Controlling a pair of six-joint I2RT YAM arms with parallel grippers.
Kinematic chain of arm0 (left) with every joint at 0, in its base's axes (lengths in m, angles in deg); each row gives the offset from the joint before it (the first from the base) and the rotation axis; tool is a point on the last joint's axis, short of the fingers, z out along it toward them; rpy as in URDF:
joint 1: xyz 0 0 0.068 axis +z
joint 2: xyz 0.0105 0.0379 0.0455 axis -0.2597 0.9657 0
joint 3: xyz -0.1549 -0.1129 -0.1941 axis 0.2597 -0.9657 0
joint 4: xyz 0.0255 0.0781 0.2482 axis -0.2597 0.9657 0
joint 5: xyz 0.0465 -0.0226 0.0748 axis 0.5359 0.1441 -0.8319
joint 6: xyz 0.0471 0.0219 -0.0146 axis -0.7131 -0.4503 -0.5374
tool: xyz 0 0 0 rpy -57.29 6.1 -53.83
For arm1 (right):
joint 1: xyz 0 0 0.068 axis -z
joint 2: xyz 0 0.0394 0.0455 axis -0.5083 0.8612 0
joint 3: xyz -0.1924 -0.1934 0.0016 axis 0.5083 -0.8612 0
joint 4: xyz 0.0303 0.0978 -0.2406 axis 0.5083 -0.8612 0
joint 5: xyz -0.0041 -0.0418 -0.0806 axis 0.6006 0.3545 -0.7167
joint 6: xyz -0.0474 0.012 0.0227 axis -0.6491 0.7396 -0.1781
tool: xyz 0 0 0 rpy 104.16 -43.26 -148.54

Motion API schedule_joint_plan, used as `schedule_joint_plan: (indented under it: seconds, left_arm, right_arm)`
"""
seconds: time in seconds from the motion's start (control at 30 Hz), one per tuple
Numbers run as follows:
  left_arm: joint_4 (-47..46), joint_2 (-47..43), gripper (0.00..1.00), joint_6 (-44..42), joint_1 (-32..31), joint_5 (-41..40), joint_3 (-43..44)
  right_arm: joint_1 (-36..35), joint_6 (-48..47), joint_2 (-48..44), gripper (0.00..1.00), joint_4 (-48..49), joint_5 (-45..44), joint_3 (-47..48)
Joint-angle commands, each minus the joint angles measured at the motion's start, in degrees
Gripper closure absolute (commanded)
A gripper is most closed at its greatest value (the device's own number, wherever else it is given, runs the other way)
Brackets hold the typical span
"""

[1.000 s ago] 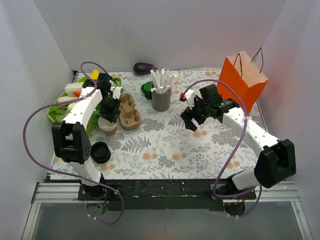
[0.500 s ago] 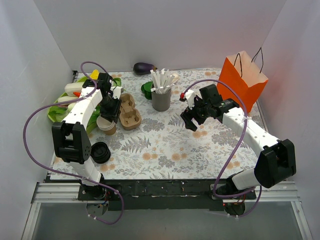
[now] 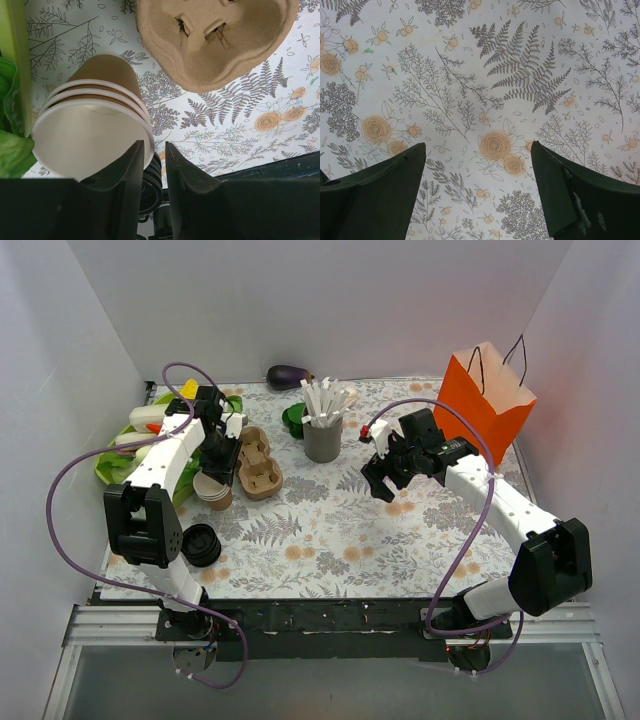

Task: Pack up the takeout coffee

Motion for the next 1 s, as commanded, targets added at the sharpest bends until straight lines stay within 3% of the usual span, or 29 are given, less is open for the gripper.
schedule_joint_plan:
  seconds: [0.0,0.6,0.97]
  left_arm:
    - [-1.05,-0.11,0.77,-0.49,0.34,-0.96,-0.38]
    - [-1.05,-0.02,0.83,-0.14,0.34,-1.84,-0.74]
    - [0.88,-1.68,0.97,0.04,0.26,-4.92,1.54]
  right_arm:
    - [-0.33,-0.80,-0.90,0.07,0.51,0.14,0.73]
    - [-0.33,-0.89,-0.55,0.07,0.77,0.14,0.91]
    - [-0.33,-0.62,-0.99,0.07,1.39,0.66,0.12]
